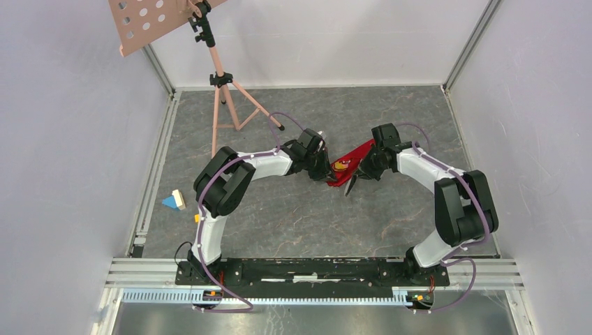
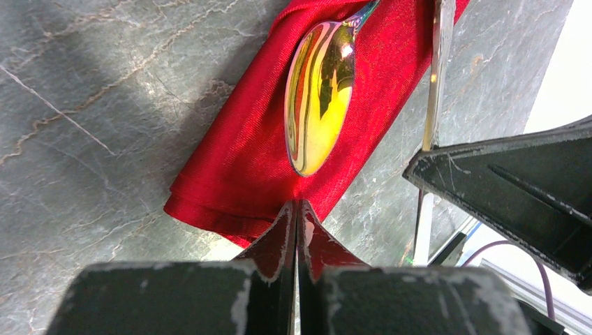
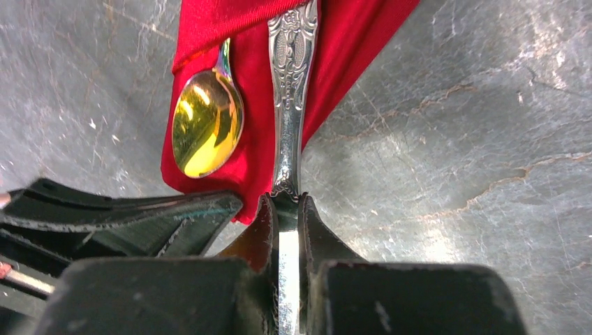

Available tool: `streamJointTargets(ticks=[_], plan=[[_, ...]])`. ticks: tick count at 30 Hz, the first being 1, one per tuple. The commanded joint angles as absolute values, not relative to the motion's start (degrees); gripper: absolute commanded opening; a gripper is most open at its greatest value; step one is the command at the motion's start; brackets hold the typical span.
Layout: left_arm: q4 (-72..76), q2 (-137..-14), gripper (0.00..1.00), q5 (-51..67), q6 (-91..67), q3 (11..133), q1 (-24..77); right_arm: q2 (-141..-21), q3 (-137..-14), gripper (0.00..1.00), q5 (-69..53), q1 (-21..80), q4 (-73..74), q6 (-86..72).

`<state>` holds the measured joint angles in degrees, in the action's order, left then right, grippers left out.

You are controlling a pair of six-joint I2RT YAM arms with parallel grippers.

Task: Fold the napkin into a case and place the utensils inside
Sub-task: Stuff the knife into the folded napkin.

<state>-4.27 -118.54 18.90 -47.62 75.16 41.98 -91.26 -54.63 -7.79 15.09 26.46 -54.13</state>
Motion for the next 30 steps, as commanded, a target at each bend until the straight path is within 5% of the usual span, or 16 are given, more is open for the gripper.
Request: streamJointTargets(ticks=[1, 30], plan=[[-4.08, -119.82, 0.02, 18.31, -45.52, 75.30, 41.84, -92.56, -56.33, 0.00, -3.31, 14.84, 22.43, -59.21], [-3.57, -119.84, 0.02, 18.37, -45.70, 74.71, 41.84, -98.59, -60.68, 0.02, 9.26, 15.06, 21.52, -71.47]])
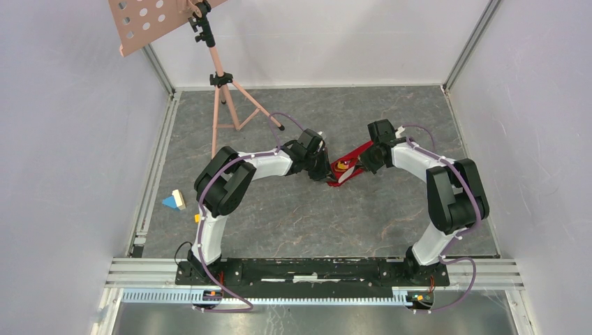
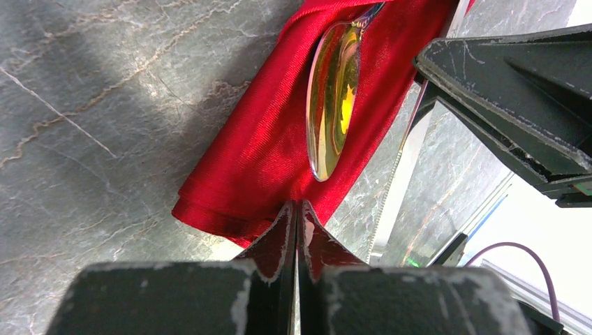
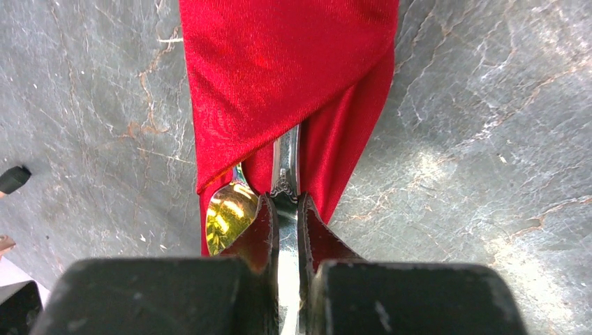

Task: Fold the napkin into a case and place the utensils inside
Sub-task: Stuff the knife into the folded napkin.

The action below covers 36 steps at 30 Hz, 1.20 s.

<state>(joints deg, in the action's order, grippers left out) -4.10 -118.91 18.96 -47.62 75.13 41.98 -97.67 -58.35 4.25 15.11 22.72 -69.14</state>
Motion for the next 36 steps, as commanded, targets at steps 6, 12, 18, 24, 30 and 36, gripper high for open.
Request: streamJointTargets(ticks=[6, 12, 18, 24, 30, 36], plan=[[-3.18, -119.87, 0.02, 18.53, -45.96, 74.77, 41.83, -99.65, -60.68, 0.03, 11.57, 15.36, 20.98, -72.35], [-3.15, -119.80, 0.02, 18.72, -45.97, 74.75, 41.84, -101.51, -61.93, 0.05, 12.95, 15.49, 20.29, -72.35], [-2.76, -119.91, 0.02, 18.87, -46.05, 74.62, 41.81, -101.69, -62.43, 0.07, 14.23, 15.56, 20.31, -72.10], [-2.65, -120.05, 0.02, 18.75, -46.06, 74.71, 41.82, -100.92, -63.27, 0.05, 14.24, 16.01, 21.52, -71.64], [-2.56, -120.48, 0.02, 18.99, -46.23, 75.01, 41.84, -100.16, -62.73, 0.07, 17.43, 16.58, 21.41, -73.16], [-2.64, -120.19, 0.02, 19.15, -46.19, 74.98, 41.82, -102.83, -64.39, 0.15, 17.51, 16.59, 22.54, -72.86]])
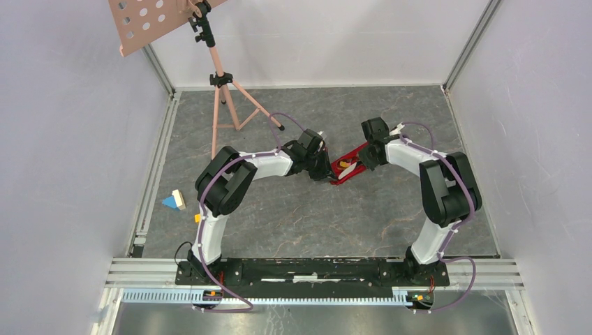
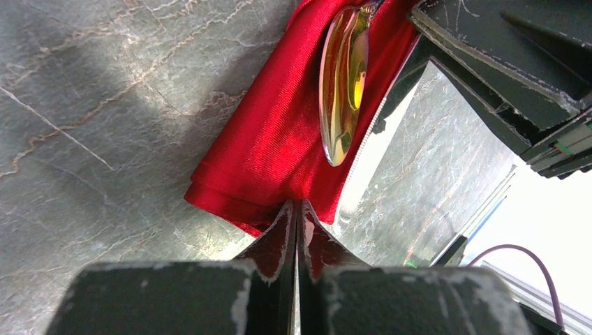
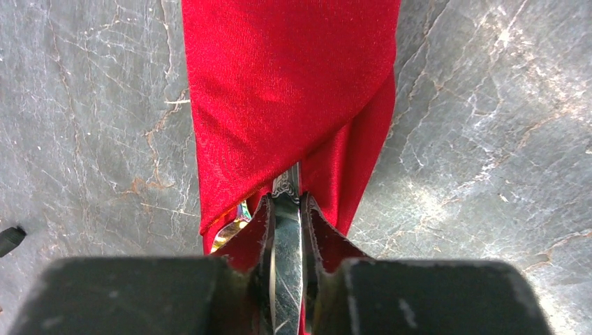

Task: Fold the napkin into a case and place the utensils inside
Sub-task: Stuff the knife into the folded napkin, then reset both arms

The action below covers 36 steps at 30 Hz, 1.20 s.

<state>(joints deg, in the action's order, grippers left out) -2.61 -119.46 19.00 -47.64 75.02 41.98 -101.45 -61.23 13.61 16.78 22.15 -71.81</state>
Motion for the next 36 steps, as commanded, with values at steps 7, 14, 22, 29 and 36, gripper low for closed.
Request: streamJointTargets(ticks=[7, 14, 22, 29, 36], plan=[[-2.87, -118.94, 0.02, 18.79, -46.31, 74.72, 41.75, -100.26, -62.79, 0.37, 15.72, 16.77, 22.04, -71.85], [-2.84, -117.75, 0.05, 18.37, -46.84, 74.56, 41.75, -96.33, -62.13, 0.49, 12.48, 17.88, 23.50, -69.96], [-4.00, -112.53, 0.18, 17.44, -47.40, 72.77, 41.58, -85.94, -57.52, 0.57, 5.50, 18.16, 23.74, -61.82], [-5.45, -100.21, 0.43, 17.71, -47.59, 67.86, 40.87, -70.42, -55.46, 0.80, 9.47, 19.28, 26.32, -36.93], [-11.19, -80.89, 0.55, 18.39, -39.81, 68.30, 40.95, -55.26, -55.73, 0.83, 0.87, 19.33, 29.06, -13.75]])
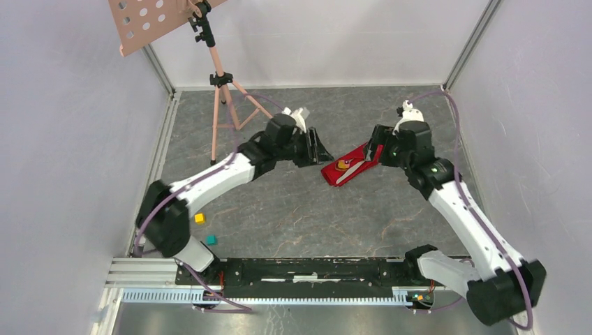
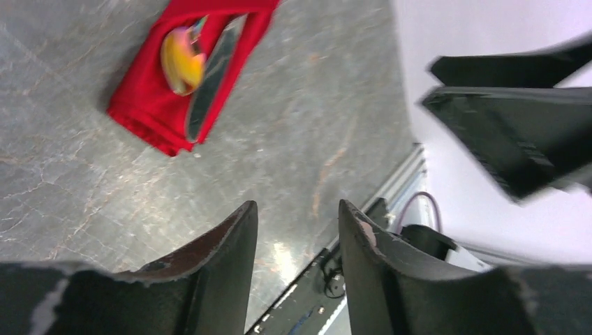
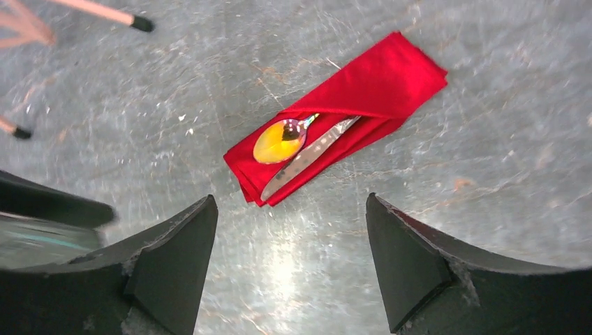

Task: Fold the napkin into a case and place the utensils inside
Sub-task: Reset both arms

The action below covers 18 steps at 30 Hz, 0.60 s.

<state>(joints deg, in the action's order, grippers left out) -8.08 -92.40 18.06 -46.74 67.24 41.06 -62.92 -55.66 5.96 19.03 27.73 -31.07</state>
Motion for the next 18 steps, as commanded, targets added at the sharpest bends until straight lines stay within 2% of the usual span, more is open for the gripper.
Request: streamJointTargets(ticks=[1, 2, 3, 4, 6, 12, 18], plan=[[-13.28, -77.98, 0.56, 18.37, -37.67, 69.45, 40.91, -52.34, -56.11, 0.86, 0.11, 19.29, 28.45, -11.67], [-15.49, -75.30, 0.57, 18.28, -35.59, 71.32, 40.88, -49.39, -56.39, 0.89, -2.29, 19.29, 27.67, -9.82], [-18.29, -73.16, 0.60, 18.11, -33.27, 73.59, 40.87, -47.12, -56.87, 0.97, -3.40, 19.34, 26.86, -8.70], [-20.53, -70.75, 0.74, 17.48, -31.11, 75.50, 40.87, -44.55, -57.39, 0.98, -3.91, 19.34, 26.28, -7.66], [-24.61, -66.48, 0.78, 16.11, -27.27, 79.59, 40.87, -41.14, -59.34, 0.98, -4.36, 19.34, 25.49, -6.66], [-30.63, -58.19, 0.87, 9.74, -17.03, 91.57, 40.86, -36.29, -65.37, 0.98, -2.36, 19.31, 25.88, -2.07], [-28.85, -49.96, 0.92, 2.52, -11.87, 92.52, 40.85, -32.52, -67.64, 0.98, 1.28, 19.34, 22.61, -0.43]])
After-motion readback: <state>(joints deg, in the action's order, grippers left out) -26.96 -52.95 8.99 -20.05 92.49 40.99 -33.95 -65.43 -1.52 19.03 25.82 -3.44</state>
